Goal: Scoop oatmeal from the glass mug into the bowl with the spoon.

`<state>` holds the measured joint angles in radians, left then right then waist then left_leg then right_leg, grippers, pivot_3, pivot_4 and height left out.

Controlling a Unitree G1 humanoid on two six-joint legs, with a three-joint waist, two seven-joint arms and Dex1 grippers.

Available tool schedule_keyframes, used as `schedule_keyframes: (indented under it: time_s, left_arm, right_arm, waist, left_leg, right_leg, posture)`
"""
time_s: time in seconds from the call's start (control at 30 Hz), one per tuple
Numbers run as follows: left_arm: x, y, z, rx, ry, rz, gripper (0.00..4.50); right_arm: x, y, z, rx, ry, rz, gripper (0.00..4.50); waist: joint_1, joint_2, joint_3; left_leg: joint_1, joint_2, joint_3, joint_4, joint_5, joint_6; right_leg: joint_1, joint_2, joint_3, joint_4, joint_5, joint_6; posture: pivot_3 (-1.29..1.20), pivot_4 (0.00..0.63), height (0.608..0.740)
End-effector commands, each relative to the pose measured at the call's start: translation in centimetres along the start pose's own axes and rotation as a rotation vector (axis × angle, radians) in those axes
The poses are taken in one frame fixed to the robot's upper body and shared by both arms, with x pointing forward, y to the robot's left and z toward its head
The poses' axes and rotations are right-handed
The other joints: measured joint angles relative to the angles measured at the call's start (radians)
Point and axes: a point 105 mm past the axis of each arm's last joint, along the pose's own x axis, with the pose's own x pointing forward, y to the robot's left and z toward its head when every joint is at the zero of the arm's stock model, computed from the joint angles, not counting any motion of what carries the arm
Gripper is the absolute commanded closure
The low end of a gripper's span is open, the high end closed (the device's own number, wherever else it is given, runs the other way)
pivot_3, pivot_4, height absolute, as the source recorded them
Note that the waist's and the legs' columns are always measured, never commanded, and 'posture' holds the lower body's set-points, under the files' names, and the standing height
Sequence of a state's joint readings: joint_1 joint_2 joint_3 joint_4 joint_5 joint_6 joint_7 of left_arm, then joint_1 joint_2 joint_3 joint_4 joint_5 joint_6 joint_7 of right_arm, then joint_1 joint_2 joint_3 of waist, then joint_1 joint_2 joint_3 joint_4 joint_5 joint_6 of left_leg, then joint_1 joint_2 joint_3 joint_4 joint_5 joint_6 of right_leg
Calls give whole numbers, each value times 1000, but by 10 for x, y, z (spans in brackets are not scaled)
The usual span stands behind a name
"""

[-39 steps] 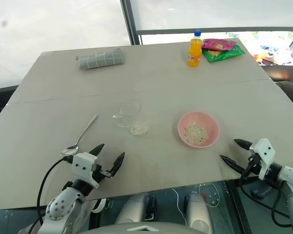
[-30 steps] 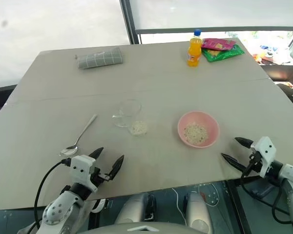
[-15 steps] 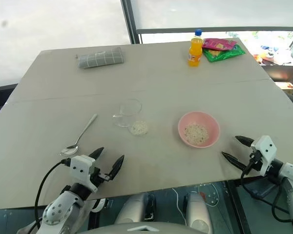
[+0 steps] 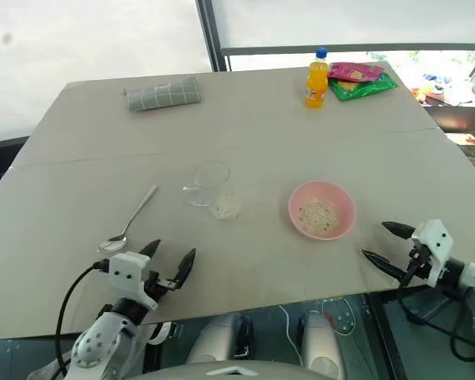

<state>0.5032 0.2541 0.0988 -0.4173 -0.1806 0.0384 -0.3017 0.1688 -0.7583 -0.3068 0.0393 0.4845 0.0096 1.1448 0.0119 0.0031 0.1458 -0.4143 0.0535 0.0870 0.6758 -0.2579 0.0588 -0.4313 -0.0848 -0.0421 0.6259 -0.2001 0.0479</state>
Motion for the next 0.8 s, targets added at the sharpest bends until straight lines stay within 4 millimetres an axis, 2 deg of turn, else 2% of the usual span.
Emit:
schedule_keyframes:
  time_s: [0.03,0.17,0.23,0.37,0.47,0.6,0.8]
  left_arm:
    - [-1,25,10,37,-7,88,67]
    - [4,46,30,57,-48,157,67]
    - [8,57,38,64,-59,193,67]
    - [22,78,54,72,-66,252,67]
    - [32,82,66,69,-82,239,67]
    - [36,80,78,102,-88,201,67]
    - [44,111,79,133,27,236,67]
  right_arm:
    - [-6,11,36,-35,-77,106,0]
    - [-3,34,75,-38,-135,255,0]
    - [3,47,88,-42,-160,318,0]
    - [16,69,109,-59,-210,403,0]
    - [23,77,118,-69,-232,432,0]
    - [27,77,124,-85,-253,427,0]
    - [30,74,127,-98,-267,404,0]
  waist:
    - [0,-2,1]
    - [1,-6,4]
    - [2,-13,7]
    - [4,-18,10]
    - [4,-19,11]
    - [3,-21,11]
    - [5,-22,12]
  left_leg:
    - [0,0,0,0,0,0]
    - [0,1,-1,0,-1,-1]
    - [-1,1,-1,0,-1,-1]
    - [-1,1,-1,0,0,0]
    - [-2,0,-1,0,0,0]
    - [-2,0,0,0,0,0]
    - [-1,0,-1,0,0,0]
  right_leg:
    - [0,0,0,0,0,0]
    - [0,0,0,0,0,0]
    - [0,-1,0,0,0,0]
    - [0,-1,-1,0,0,0]
    - [1,-1,-1,0,0,0]
    - [1,-1,0,0,2,-4]
    - [1,0,-1,0,3,-4]
  posture:
    - [0,150,740]
    - [0,150,740]
    - [0,150,740]
    - [0,150,740]
    - [0,150,740]
    - [0,150,740]
    - [0,150,740]
